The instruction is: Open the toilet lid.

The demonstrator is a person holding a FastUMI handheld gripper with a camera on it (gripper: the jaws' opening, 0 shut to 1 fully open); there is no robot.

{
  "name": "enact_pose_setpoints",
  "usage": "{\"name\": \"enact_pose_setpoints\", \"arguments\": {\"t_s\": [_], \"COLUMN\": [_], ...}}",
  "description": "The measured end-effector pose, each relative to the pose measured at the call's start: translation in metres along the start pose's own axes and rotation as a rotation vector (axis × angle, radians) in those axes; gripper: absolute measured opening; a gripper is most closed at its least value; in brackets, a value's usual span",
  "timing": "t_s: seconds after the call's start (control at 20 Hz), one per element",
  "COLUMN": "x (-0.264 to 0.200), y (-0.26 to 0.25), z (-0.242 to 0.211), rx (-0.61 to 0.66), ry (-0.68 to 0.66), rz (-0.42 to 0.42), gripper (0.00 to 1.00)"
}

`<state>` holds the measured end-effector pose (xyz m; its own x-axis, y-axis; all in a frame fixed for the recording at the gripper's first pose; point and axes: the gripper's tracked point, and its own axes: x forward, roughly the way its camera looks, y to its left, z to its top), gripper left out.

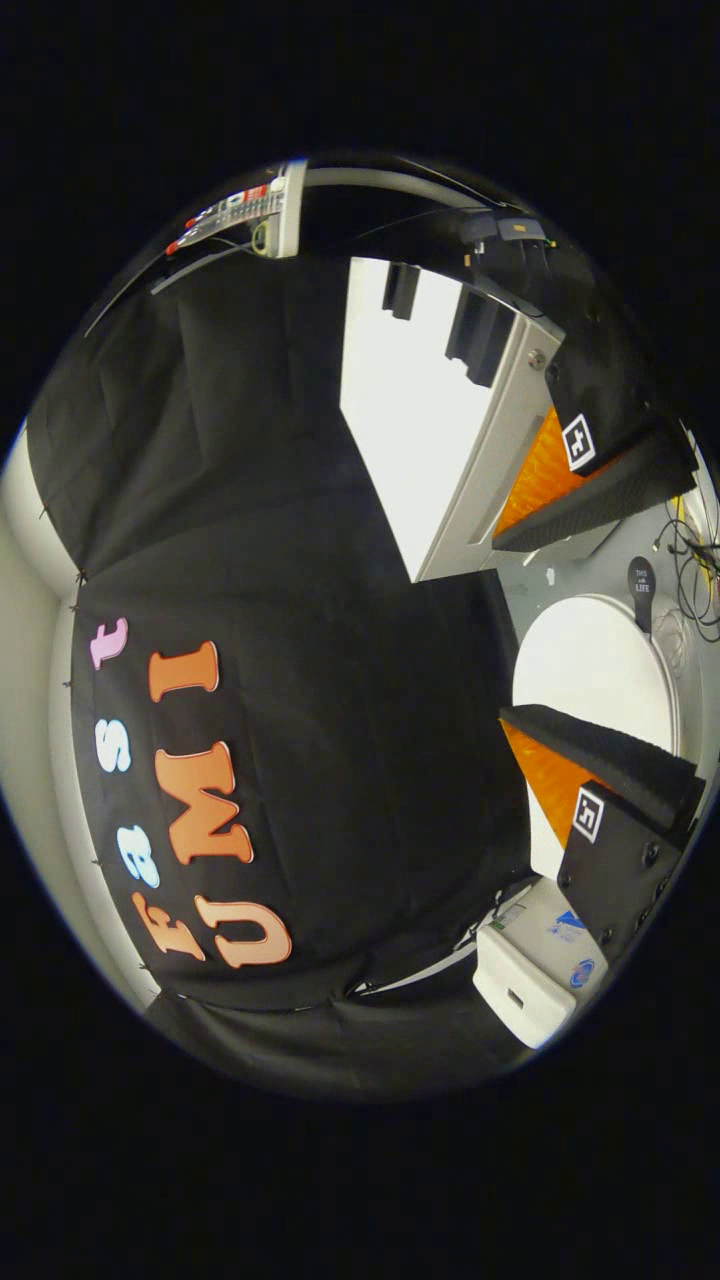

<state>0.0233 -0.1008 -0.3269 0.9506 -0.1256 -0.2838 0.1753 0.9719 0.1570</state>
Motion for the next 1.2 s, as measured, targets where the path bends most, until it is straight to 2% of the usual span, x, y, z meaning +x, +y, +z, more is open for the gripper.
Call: {"name": "enact_pose_setpoints", "arguments": {"t_s": [0.45,0.85,1.1,1.2], "x": [0.024,0.037,0.026,0.021], "y": [-0.066,-0.083,-0.078,-0.076], "z": [-0.095,-0.162,-0.203,-0.210], "rx": [0.197,0.416,0.541,0.580], "ry": [0.104,0.203,0.308,0.342], "rz": [-0.083,-0.094,-0.075,-0.066], "gripper": [0.99,0.99,0.96,0.87]}}
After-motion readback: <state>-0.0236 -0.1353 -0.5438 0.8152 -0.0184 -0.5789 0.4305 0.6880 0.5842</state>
